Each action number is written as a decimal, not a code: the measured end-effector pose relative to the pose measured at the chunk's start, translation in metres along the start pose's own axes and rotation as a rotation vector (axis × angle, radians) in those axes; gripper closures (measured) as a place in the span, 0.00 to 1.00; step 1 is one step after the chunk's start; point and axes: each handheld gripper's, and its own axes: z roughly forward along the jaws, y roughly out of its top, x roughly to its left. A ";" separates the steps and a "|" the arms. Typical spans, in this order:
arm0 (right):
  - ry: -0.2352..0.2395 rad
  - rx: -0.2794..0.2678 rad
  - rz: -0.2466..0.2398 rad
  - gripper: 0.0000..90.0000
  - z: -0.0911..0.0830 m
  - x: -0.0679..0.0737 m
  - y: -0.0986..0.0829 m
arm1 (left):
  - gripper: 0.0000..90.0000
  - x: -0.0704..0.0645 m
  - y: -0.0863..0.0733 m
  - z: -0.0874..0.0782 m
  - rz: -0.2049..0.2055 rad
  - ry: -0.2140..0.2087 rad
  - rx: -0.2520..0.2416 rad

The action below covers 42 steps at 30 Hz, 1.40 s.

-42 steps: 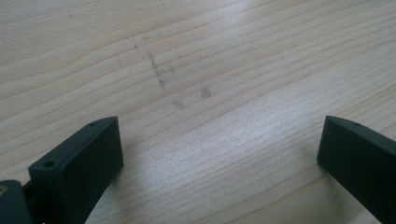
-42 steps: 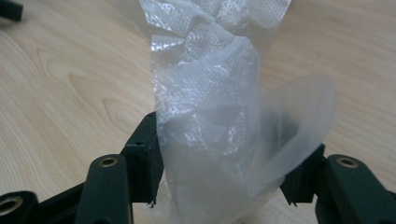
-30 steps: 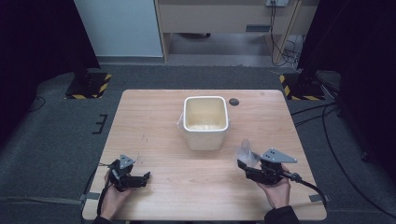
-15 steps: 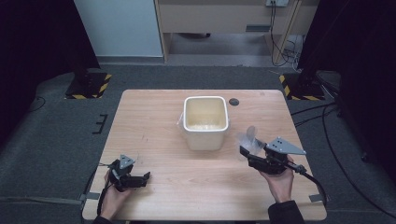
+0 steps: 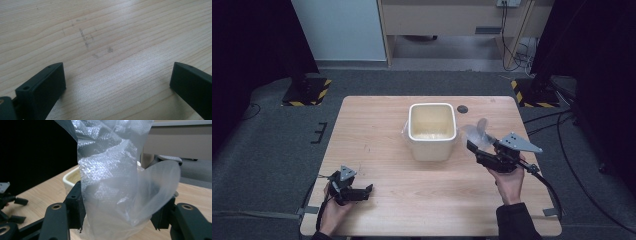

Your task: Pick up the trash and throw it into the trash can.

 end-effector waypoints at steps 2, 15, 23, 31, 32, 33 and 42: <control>-0.003 -0.005 -0.002 0.45 0.004 0.002 0.004 | 0.00 0.000 0.000 0.000 0.000 0.000 0.000; -0.007 -0.052 -0.012 0.45 0.028 0.012 0.025 | 0.00 0.000 0.000 0.000 0.000 0.000 0.000; -0.007 -0.066 -0.014 0.45 0.049 0.019 0.038 | 0.00 0.000 0.000 0.000 0.007 -0.005 0.000; -0.025 -0.074 -0.020 0.45 0.065 0.021 0.042 | 0.00 0.000 0.000 0.000 0.008 -0.007 0.000; -0.024 -0.077 -0.016 0.45 0.067 0.021 0.042 | 0.00 -0.001 0.000 0.000 0.009 -0.008 0.000; -0.023 -0.080 -0.006 0.45 0.070 0.019 0.042 | 0.00 -0.001 0.000 0.000 0.009 -0.008 0.000; -0.055 -0.069 -0.001 0.45 0.090 0.011 0.034 | 0.00 -0.001 0.001 0.001 0.011 -0.010 0.000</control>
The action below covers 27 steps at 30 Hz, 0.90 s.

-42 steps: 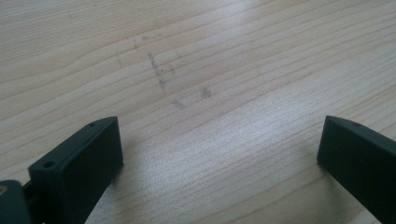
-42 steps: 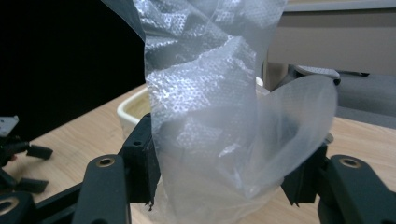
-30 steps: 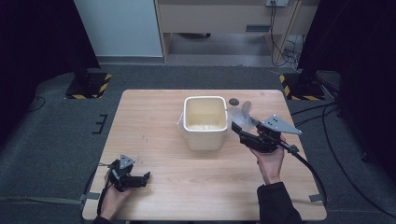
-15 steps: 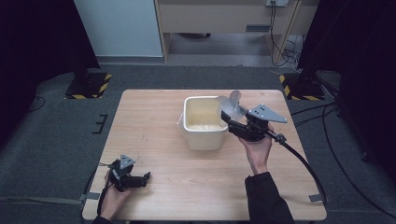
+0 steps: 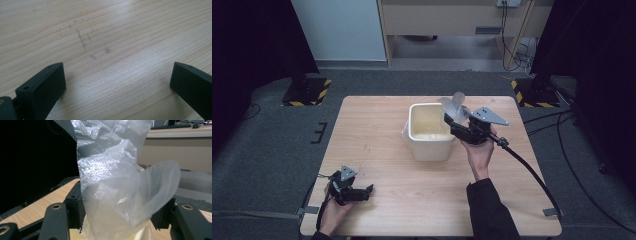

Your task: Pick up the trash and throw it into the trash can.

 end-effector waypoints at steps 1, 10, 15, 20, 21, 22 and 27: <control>-0.001 0.000 0.006 0.45 0.003 -0.001 -0.001 | 0.00 0.000 0.000 0.000 0.000 0.000 0.000; -0.007 0.018 0.016 0.45 0.021 -0.005 -0.013 | 0.00 0.000 0.000 0.000 0.002 -0.001 0.001; -0.001 0.030 0.027 0.45 0.030 -0.004 -0.020 | 0.00 0.000 0.000 0.000 0.003 -0.002 0.001; 0.007 0.053 0.007 0.45 0.037 -0.002 -0.025 | 0.00 0.000 0.000 0.000 0.003 -0.002 0.001; 0.011 0.061 0.005 0.44 0.039 -0.001 -0.026 | 0.00 0.000 0.000 0.000 0.004 -0.002 0.001; 0.013 0.069 0.002 0.42 0.041 -0.001 -0.027 | 0.00 0.000 0.000 0.000 0.004 -0.002 0.001; 0.019 0.103 0.011 0.24 0.046 -0.002 -0.033 | 0.00 0.000 0.000 0.000 0.004 -0.002 0.001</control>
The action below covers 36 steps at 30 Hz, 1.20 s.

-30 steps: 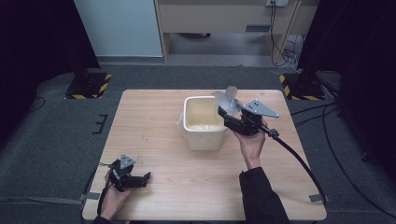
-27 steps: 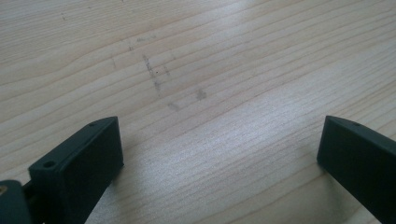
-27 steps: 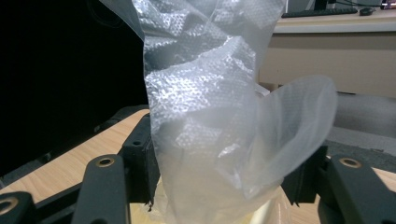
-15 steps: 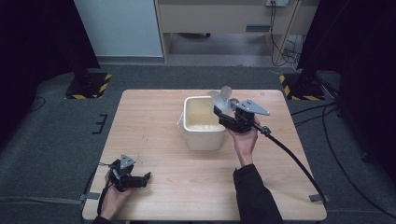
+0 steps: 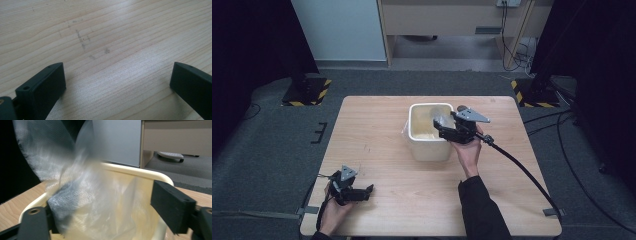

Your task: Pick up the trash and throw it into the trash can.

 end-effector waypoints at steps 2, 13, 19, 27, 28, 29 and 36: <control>0.001 -0.008 -0.002 0.18 -0.001 0.000 0.001 | 0.00 0.000 0.000 0.000 0.000 0.000 0.000; -0.047 -0.070 0.013 0.15 -0.034 -0.007 0.023 | 0.00 0.000 0.000 0.000 0.000 0.000 0.000; -0.076 -0.063 0.018 0.13 -0.056 -0.015 0.017 | 0.00 0.000 0.000 0.000 0.000 0.000 0.000; -0.099 0.010 0.004 0.09 -0.075 -0.020 -0.012 | 0.00 0.000 0.000 0.000 0.000 0.000 0.000; -0.102 0.031 0.004 0.09 -0.078 -0.020 -0.018 | 0.00 0.000 0.000 0.000 0.000 0.000 0.000; -0.100 0.040 0.004 0.08 -0.079 -0.020 -0.022 | 0.00 0.000 0.000 0.000 0.000 0.000 0.000; -0.090 0.107 -0.002 0.06 -0.089 -0.022 -0.052 | 0.00 0.000 0.000 0.000 0.000 0.000 0.000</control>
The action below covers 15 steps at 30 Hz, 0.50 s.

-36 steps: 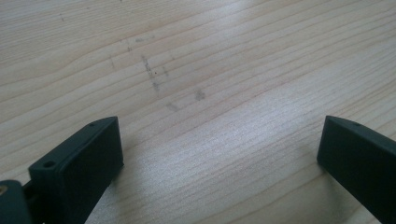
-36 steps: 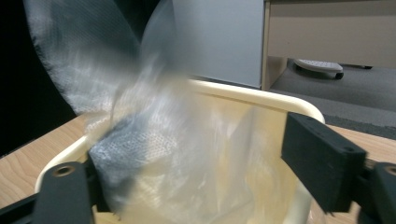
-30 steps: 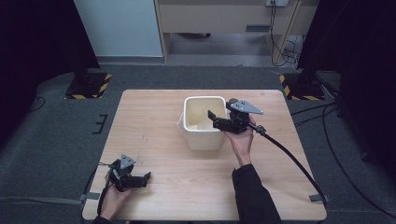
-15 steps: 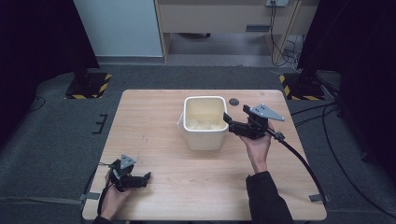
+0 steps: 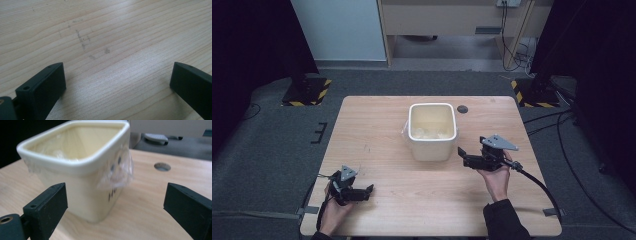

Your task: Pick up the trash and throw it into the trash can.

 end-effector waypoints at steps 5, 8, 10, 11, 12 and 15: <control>-0.013 0.090 -0.007 0.04 -0.008 -0.009 -0.025 | 0.00 0.000 0.000 0.000 0.000 0.000 0.000; -0.026 0.138 0.007 0.04 -0.014 -0.018 -0.042 | 0.00 0.000 0.000 0.000 -0.001 0.000 0.000; -0.035 0.156 0.014 0.04 -0.018 -0.022 -0.051 | 0.00 0.000 0.000 0.000 -0.002 0.001 0.000; -0.043 0.167 0.012 0.04 -0.021 -0.025 -0.056 | 0.00 0.000 0.000 0.000 -0.001 0.001 0.000; -0.051 0.181 0.013 0.04 -0.023 -0.027 -0.061 | 0.00 0.000 0.000 0.000 -0.002 0.001 0.000; -0.080 0.226 0.013 0.03 -0.031 -0.035 -0.076 | 0.00 0.000 0.000 0.000 -0.002 0.001 0.000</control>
